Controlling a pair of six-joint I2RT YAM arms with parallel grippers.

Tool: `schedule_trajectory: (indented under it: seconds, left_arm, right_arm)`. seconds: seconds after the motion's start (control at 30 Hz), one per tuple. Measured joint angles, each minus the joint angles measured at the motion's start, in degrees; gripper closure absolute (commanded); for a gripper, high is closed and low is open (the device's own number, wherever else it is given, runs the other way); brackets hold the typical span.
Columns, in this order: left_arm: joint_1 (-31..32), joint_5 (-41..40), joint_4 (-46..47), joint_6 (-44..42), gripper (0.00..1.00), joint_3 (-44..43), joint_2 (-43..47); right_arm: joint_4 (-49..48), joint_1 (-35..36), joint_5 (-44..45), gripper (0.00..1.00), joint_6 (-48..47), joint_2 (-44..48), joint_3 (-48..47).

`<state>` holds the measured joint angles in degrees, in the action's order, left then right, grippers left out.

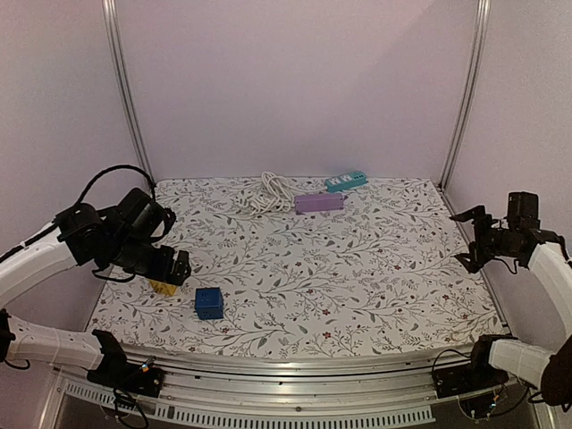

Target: Insert the plug

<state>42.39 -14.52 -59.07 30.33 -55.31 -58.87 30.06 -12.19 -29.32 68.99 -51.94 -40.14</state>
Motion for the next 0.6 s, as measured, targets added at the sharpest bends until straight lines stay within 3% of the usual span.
schedule_trajectory:
  seconds: [0.6]
  left_arm:
    - [0.1, -2.3, -10.0, 14.2, 0.01, -1.8, 0.4]
  right_arm:
    - [-3.9, 13.8, 0.3, 0.01, -11.7, -34.6, -23.8]
